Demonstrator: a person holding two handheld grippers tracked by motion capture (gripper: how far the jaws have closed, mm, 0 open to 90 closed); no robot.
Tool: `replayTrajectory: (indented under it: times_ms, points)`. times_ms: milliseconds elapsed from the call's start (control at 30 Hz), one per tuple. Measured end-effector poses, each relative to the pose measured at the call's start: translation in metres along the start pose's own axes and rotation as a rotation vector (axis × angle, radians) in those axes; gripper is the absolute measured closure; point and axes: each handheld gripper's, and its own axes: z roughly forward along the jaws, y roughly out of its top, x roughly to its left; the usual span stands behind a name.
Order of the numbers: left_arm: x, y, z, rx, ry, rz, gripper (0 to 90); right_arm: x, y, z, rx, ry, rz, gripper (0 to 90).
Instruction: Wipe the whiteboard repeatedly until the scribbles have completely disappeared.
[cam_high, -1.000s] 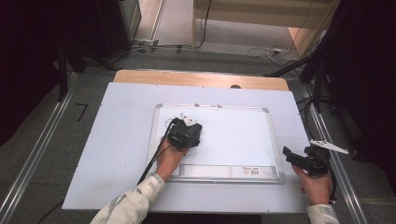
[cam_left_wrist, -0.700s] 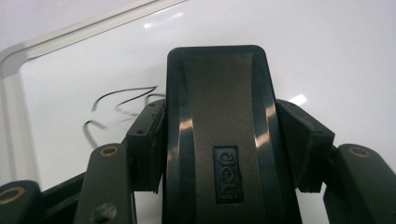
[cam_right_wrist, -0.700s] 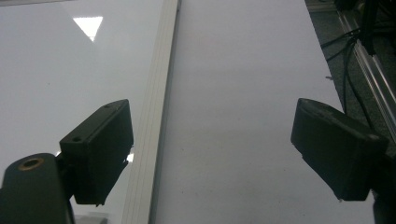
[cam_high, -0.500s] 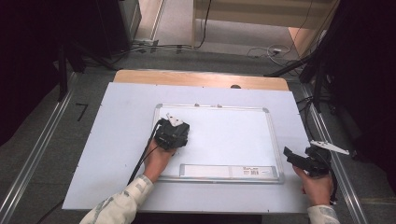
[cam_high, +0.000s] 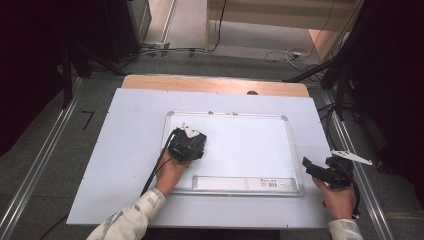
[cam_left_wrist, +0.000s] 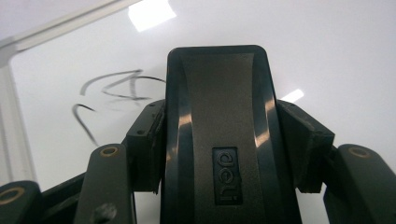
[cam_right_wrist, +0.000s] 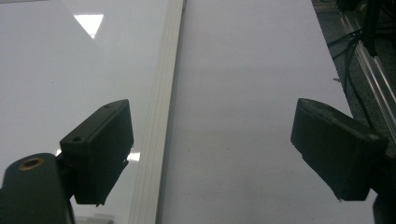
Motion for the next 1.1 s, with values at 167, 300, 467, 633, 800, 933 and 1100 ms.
replayTrajectory:
  times_ms: [167, 300, 467, 633, 800, 933, 1100]
  points:
    - [0.018, 0.009, 0.010, 0.005, 0.046, -0.042, 41.1, -0.002, 0.000, -0.001, -0.006, -0.001, 0.003, 11.8]
    - [0.040, 0.013, 0.015, 0.007, 0.093, -0.099, 41.0, -0.002, -0.001, -0.001, -0.003, 0.002, 0.008, 11.8]
    - [0.051, 0.019, 0.020, 0.017, 0.127, -0.143, 41.0, -0.003, -0.001, -0.002, -0.006, -0.002, 0.010, 11.8]
    - [0.043, 0.024, 0.025, 0.017, 0.130, -0.140, 41.1, -0.002, -0.001, -0.001, -0.002, 0.001, 0.009, 12.0]
    - [0.026, 0.033, 0.032, 0.021, 0.098, -0.109, 41.1, -0.002, 0.000, 0.000, -0.003, -0.001, 0.002, 12.0]
    - [0.007, 0.040, 0.038, 0.020, 0.064, -0.075, 41.1, -0.002, 0.000, 0.000, -0.003, -0.001, 0.004, 11.9]
    - [-0.004, 0.045, 0.042, 0.018, 0.041, -0.050, 41.0, -0.003, 0.000, 0.000, -0.001, -0.001, 0.004, 12.0]
